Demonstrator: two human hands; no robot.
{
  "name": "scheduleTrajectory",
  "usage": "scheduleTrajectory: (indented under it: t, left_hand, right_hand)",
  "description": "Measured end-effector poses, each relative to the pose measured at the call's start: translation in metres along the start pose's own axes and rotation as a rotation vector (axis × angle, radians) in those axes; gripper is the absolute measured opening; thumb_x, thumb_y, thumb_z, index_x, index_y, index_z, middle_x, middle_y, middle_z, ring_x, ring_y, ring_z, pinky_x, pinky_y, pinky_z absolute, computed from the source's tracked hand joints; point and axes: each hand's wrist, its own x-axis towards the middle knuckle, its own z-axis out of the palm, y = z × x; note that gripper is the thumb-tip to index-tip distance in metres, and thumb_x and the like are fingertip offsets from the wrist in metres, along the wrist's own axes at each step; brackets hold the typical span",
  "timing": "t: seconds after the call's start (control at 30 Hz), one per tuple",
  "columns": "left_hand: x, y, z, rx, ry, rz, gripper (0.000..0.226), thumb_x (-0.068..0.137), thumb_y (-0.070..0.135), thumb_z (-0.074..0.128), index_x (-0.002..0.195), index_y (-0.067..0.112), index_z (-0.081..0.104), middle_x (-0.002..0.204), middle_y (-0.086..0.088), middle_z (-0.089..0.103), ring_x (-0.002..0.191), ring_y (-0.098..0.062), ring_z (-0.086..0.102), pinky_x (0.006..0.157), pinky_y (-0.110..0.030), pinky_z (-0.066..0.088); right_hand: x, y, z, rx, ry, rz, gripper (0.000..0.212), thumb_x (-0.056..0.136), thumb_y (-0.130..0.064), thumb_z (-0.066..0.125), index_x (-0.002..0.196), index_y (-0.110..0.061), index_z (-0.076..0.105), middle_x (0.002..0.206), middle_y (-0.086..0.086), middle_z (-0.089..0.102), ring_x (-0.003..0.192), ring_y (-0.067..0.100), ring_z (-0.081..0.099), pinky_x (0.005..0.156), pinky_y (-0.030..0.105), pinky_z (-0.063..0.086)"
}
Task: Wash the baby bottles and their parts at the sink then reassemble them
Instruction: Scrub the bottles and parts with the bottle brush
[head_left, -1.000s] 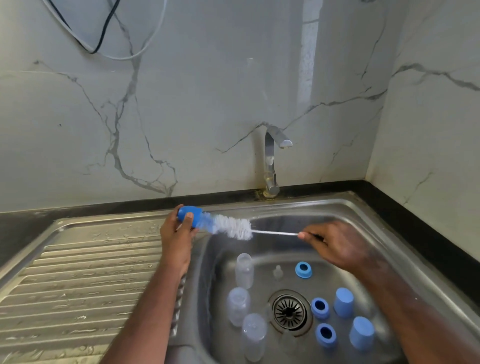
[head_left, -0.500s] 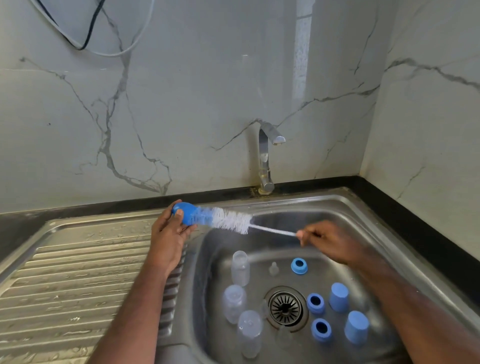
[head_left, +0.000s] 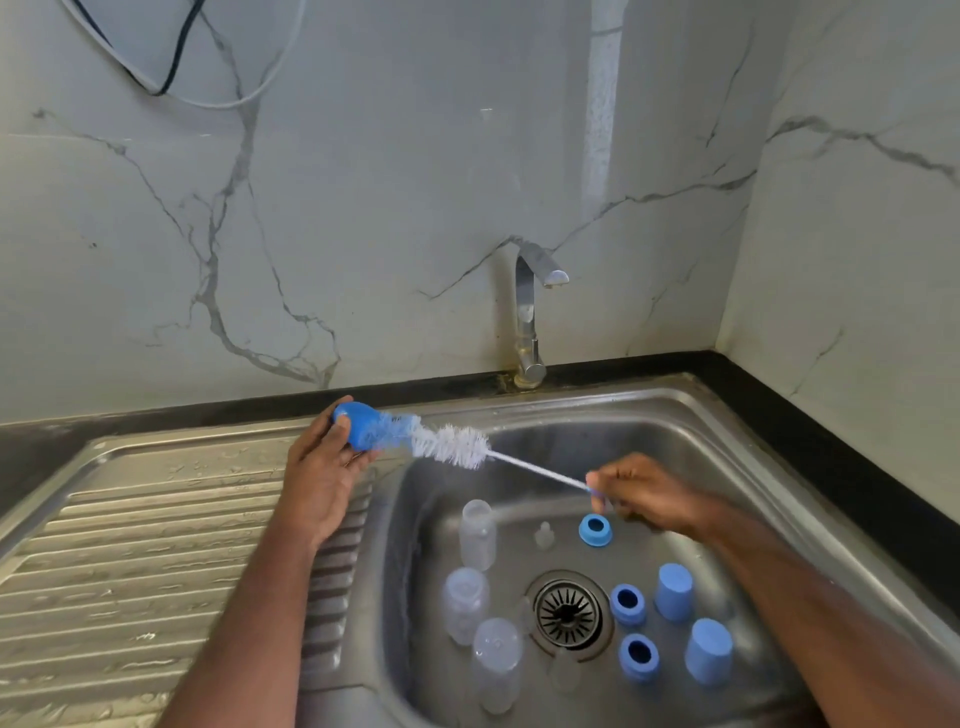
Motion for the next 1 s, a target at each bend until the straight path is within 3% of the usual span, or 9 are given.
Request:
scheduleTrajectory:
  t: [0.07,0.17,0.27,0.37,0.47,0.63,0.73,0.9,1.0]
  left_hand:
    - [-0.002,0.006,-0.001,-0.079,-0.024,-0.017,0.022,0.101,0.013,0.052,0.117,0.014,0.067,0.114,-0.010,0.069,0.104,-0.027,0.070,0.092,-0.039,0.057]
    - [-0.003,0.005,0.002,0.011,0.039,0.056,0.021,0.102,0.010,0.051,0.118,0.014,0.065,0.114,-0.010,0.066,0.098,-0.021,0.072,0.086,-0.034,0.060]
    - [-0.005,0.001,0.008,0.112,0.056,0.107,0.028,0.101,0.006,0.052,0.129,0.010,0.058,0.112,-0.007,0.063,0.097,-0.016,0.069,0.080,-0.027,0.060]
    - [-0.004,0.000,0.009,0.112,0.024,0.110,0.038,0.101,0.002,0.051,0.139,0.007,0.052,0.115,-0.004,0.062,0.104,-0.019,0.065,0.086,-0.028,0.059]
    - [-0.004,0.006,0.003,-0.019,-0.040,0.042,0.036,0.101,0.001,0.047,0.136,0.007,0.054,0.118,-0.008,0.060,0.107,-0.024,0.063,0.089,-0.035,0.058]
    - [-0.006,0.007,-0.001,-0.053,-0.048,0.041,0.039,0.101,-0.001,0.047,0.139,0.006,0.052,0.118,-0.008,0.061,0.112,-0.027,0.060,0.091,-0.036,0.058]
    - [-0.007,0.007,0.000,-0.050,-0.054,0.024,0.039,0.100,0.002,0.049,0.139,0.005,0.053,0.125,-0.011,0.058,0.114,-0.028,0.062,0.092,-0.036,0.058]
    - [-0.004,0.005,-0.003,-0.114,-0.064,0.018,0.040,0.102,0.003,0.047,0.142,0.003,0.049,0.121,-0.012,0.061,0.113,-0.032,0.065,0.094,-0.041,0.057]
    - [-0.004,0.005,-0.006,-0.117,-0.044,0.026,0.038,0.102,0.004,0.047,0.140,0.006,0.052,0.118,-0.011,0.063,0.109,-0.029,0.066,0.093,-0.040,0.058]
  right_hand:
    - [-0.004,0.000,0.004,0.093,-0.062,0.030,0.025,0.093,-0.038,0.069,0.082,-0.016,0.070,0.052,-0.002,0.045,0.045,0.011,0.039,0.042,0.022,0.030]
    - [0.003,0.004,0.003,-0.046,0.298,-0.083,0.018,0.076,-0.019,0.088,0.081,-0.023,0.070,0.068,-0.004,0.067,0.062,0.010,0.060,0.056,0.024,0.048]
    - [0.010,0.002,0.000,-0.282,0.457,-0.147,0.013,0.083,-0.029,0.081,0.078,-0.032,0.070,0.073,-0.008,0.066,0.073,0.011,0.062,0.068,0.029,0.051]
    - [0.005,-0.003,-0.002,-0.292,0.292,-0.109,0.018,0.096,-0.035,0.066,0.079,-0.030,0.070,0.062,-0.010,0.059,0.061,0.008,0.053,0.062,0.026,0.044]
    - [-0.006,-0.007,0.002,0.171,-0.060,0.031,0.033,0.097,-0.036,0.060,0.077,-0.012,0.070,0.051,-0.003,0.039,0.047,0.010,0.034,0.049,0.024,0.029]
    - [-0.002,-0.006,0.004,0.032,0.236,-0.094,0.018,0.078,-0.012,0.086,0.081,-0.016,0.069,0.063,0.001,0.066,0.056,0.010,0.057,0.051,0.021,0.043]
    - [0.010,0.003,0.002,-0.296,0.390,-0.072,0.012,0.085,-0.032,0.080,0.078,-0.030,0.070,0.071,-0.004,0.067,0.068,0.013,0.061,0.066,0.033,0.052]
    - [0.001,-0.003,0.006,-0.007,0.000,0.040,0.037,0.100,-0.040,0.057,0.077,-0.015,0.074,0.049,-0.009,0.046,0.047,0.009,0.039,0.049,0.023,0.034]
    - [-0.002,-0.003,0.008,0.038,-0.007,-0.056,0.015,0.093,-0.029,0.072,0.087,-0.016,0.072,0.053,-0.005,0.048,0.048,0.007,0.042,0.046,0.015,0.037]
